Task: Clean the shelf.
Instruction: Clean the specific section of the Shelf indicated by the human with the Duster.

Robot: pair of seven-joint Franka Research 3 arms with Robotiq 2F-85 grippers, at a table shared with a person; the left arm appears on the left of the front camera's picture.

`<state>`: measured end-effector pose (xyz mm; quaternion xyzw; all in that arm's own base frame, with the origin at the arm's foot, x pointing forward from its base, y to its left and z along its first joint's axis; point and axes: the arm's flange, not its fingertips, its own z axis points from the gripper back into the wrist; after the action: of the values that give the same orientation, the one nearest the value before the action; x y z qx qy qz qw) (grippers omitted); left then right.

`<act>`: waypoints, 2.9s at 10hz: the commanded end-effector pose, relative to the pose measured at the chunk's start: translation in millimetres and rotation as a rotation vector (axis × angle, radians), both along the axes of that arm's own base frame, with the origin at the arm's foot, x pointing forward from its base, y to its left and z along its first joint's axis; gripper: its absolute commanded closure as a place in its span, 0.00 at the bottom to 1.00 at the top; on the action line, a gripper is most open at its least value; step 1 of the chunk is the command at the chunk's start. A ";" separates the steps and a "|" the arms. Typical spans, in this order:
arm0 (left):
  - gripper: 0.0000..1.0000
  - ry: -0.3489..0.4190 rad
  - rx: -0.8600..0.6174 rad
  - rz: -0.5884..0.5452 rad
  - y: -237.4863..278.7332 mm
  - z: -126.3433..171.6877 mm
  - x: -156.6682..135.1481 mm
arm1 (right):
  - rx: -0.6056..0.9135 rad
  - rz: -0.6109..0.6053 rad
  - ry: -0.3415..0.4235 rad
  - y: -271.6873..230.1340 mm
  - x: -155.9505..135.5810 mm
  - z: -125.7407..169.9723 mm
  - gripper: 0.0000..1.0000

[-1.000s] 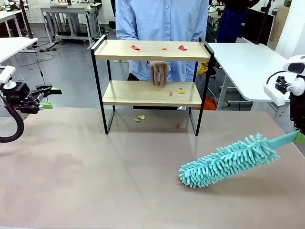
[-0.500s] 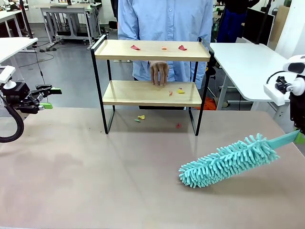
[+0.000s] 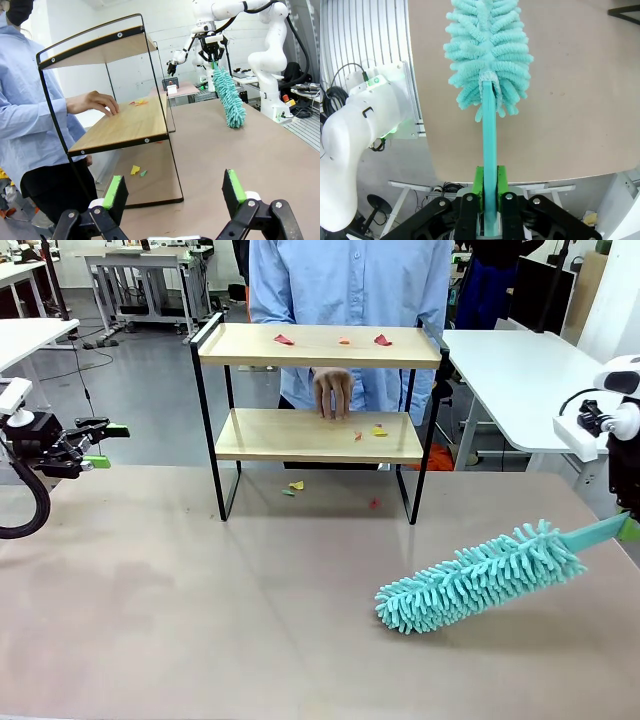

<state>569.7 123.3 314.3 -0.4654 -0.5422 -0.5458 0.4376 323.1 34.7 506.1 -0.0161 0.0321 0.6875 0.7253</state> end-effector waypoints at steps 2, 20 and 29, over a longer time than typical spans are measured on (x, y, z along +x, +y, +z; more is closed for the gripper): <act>0.00 -0.004 0.000 -0.004 -0.4 3.2 -0.4 | 0.025 -0.049 -0.053 19.3 -10.7 18.7 0.87; 0.00 -0.004 0.000 -0.004 -0.4 3.2 -0.4 | 0.331 -0.749 -0.565 286.0 -71.6 56.7 0.87; 0.00 -0.004 0.000 -0.004 -0.4 3.2 -0.4 | 0.483 -1.146 -0.550 411.4 26.1 -8.3 0.87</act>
<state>569.5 123.4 313.8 -0.4657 -0.5420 -0.5455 0.4378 333.4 414.6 504.9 -0.0174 -0.2778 0.1880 0.9419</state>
